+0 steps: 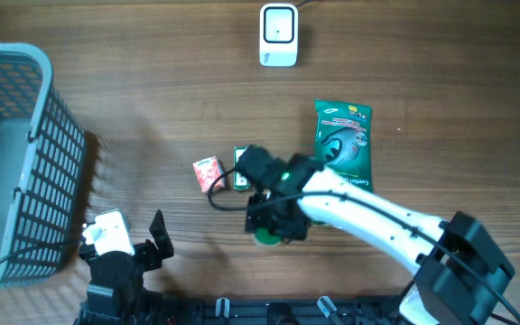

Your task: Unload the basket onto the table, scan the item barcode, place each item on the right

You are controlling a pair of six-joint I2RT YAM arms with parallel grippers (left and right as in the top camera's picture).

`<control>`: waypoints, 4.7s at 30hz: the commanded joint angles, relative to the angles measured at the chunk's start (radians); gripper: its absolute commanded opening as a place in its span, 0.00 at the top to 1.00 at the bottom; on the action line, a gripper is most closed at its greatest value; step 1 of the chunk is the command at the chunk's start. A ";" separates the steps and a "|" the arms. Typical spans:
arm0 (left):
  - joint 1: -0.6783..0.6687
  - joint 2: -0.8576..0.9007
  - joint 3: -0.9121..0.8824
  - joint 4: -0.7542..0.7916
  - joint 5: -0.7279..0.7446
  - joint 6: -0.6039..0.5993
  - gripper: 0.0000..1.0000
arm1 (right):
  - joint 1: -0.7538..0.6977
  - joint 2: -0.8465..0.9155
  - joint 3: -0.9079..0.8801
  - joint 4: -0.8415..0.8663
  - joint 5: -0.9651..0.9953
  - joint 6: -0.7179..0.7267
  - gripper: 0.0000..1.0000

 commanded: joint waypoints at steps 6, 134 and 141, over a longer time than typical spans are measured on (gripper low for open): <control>0.006 -0.004 -0.006 0.003 -0.006 -0.008 0.00 | -0.168 -0.001 0.098 -0.049 0.241 -0.587 0.00; 0.006 -0.004 -0.006 0.003 -0.006 -0.008 0.00 | -0.362 0.188 0.177 0.683 0.121 -0.559 0.00; 0.006 -0.004 -0.006 0.003 -0.006 -0.008 0.00 | -0.360 0.339 0.177 0.689 0.195 -0.559 0.01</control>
